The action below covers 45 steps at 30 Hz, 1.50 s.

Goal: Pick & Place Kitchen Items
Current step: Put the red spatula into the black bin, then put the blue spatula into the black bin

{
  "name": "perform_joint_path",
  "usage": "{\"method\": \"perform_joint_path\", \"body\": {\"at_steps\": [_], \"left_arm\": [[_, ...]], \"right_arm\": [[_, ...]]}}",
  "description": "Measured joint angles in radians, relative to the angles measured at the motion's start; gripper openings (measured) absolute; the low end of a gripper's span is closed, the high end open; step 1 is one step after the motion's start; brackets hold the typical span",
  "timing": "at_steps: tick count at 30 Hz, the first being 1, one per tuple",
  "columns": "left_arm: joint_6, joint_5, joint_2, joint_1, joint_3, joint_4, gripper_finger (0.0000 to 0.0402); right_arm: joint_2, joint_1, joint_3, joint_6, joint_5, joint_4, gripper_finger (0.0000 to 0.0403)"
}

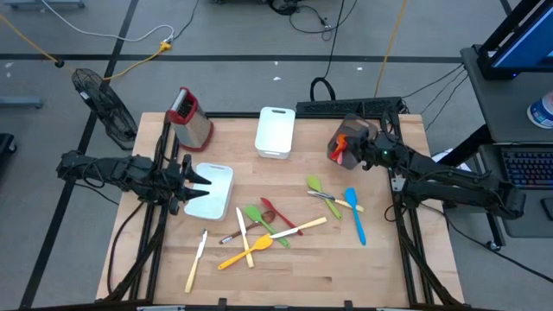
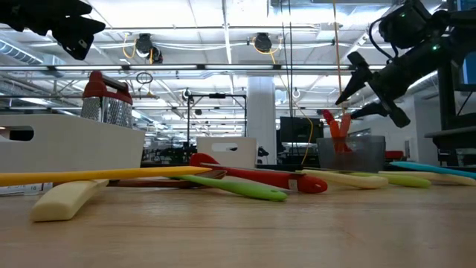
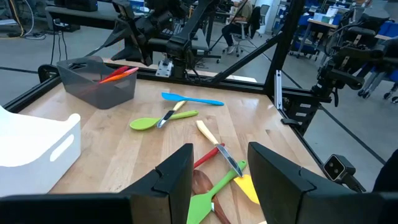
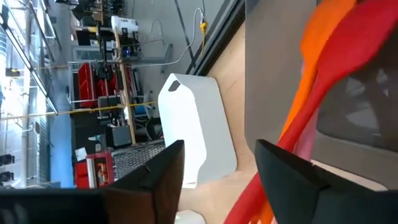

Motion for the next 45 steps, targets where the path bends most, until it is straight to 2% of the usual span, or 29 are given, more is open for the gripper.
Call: {"method": "perform_joint_path", "body": {"at_steps": [6,12,18,23,27,33,37,45], "left_arm": [[-0.002,0.000,0.000,0.000,0.000,0.002,0.0157],[-0.010,0.008,0.000,0.000,0.000,0.002,0.0157],[-0.002,0.074,0.000,0.000,0.000,0.002,0.0157],[-0.001,0.104,0.000,0.000,0.000,0.001,0.0157],[-0.002,0.105,0.000,0.000,0.000,0.001,0.0157],[-0.003,0.104,0.000,0.000,0.000,0.002,0.0157],[-0.003,0.103,0.000,0.000,0.000,0.003,0.0157],[-0.002,0.102,0.000,0.000,0.000,0.003,0.0157]], "right_arm": [[0.005,0.000,0.000,0.002,-0.001,0.001,0.0221],[0.005,0.000,0.000,-0.031,-0.007,0.082,0.0226],[0.004,0.005,0.000,-0.188,-0.149,0.222,0.0212],[0.004,0.054,0.000,-0.332,-0.273,0.316,0.0201],[0.005,0.113,0.000,-0.412,-0.390,0.314,0.0197],[0.005,0.217,0.000,-0.463,-0.511,0.307,0.0197],[0.005,0.274,0.000,-0.472,-0.552,0.297,0.0196],[0.005,0.334,0.000,-0.472,-0.551,0.298,0.0196]]}}
